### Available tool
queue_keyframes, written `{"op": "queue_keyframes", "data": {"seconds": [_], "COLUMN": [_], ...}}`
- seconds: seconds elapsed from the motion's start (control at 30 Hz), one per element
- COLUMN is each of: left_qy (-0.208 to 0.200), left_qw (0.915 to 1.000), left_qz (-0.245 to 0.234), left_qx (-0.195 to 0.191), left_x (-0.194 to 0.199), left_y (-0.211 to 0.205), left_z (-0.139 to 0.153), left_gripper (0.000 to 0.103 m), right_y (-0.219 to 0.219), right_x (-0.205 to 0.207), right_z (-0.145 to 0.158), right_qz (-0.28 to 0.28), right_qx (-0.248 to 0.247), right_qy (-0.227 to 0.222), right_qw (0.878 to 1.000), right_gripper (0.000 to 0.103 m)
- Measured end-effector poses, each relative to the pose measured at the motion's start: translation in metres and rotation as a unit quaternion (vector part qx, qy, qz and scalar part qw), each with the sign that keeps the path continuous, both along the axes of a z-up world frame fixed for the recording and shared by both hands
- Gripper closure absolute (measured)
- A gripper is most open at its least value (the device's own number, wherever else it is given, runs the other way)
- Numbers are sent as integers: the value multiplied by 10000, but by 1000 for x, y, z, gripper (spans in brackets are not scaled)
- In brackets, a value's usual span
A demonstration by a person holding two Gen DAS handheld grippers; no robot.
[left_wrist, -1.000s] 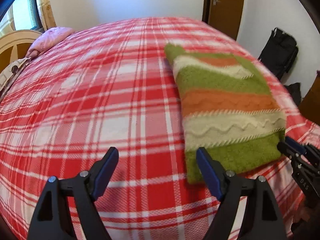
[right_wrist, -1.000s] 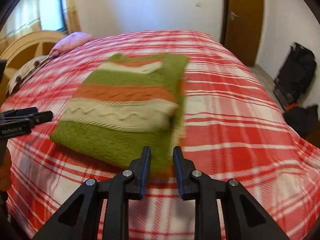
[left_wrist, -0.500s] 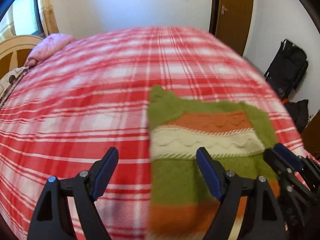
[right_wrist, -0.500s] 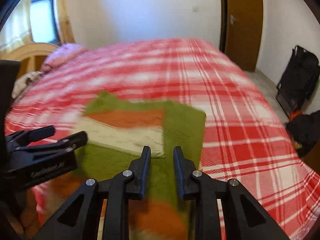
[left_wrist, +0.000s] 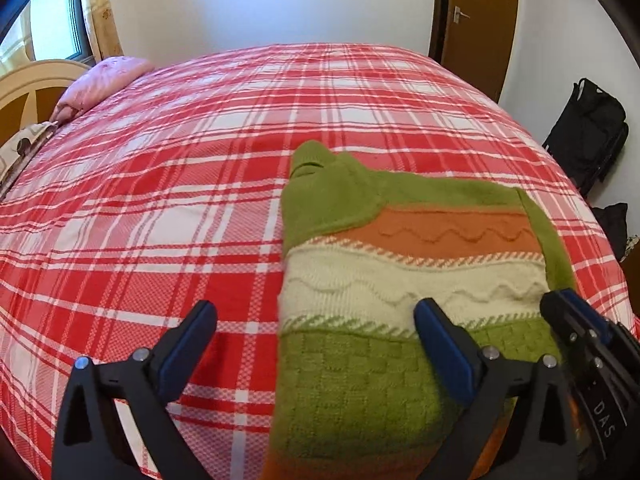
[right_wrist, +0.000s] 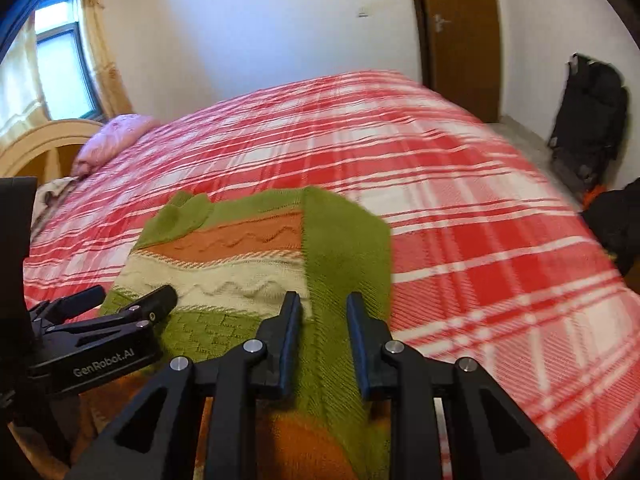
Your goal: Fold small clothes
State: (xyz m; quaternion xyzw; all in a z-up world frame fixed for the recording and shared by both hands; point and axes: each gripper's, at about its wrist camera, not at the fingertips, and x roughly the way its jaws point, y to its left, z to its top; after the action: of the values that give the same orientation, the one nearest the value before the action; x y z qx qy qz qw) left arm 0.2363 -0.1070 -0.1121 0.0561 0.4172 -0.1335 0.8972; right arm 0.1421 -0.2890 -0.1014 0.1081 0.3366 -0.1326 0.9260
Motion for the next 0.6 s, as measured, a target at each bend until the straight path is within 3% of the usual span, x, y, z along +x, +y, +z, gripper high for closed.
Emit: {"op": "queue_keyframes", "data": {"seconds": [0.1, 0.23, 0.43, 0.6], "left_qy": [-34, 40, -13, 2], "left_qw": [9999, 9997, 9991, 9986], "left_qz": [-69, -217, -354, -462], "left_qx": [105, 134, 222, 264], "left_x": [-4, -20, -49, -64], "left_y": [2, 9, 13, 15], "left_z": [4, 11, 11, 7], "left_gripper": [1, 1, 1, 1], "right_y": [11, 17, 10, 19], "right_x": [-28, -53, -77, -91], "right_z": [11, -5, -21, -24], "right_qz": [5, 13, -202, -135], "right_qx": [5, 76, 623, 533], "right_qy": [-257, -13, -168, -101], "right_qw": [9997, 10000, 9977, 9984], "right_gripper": [77, 77, 68, 67]}}
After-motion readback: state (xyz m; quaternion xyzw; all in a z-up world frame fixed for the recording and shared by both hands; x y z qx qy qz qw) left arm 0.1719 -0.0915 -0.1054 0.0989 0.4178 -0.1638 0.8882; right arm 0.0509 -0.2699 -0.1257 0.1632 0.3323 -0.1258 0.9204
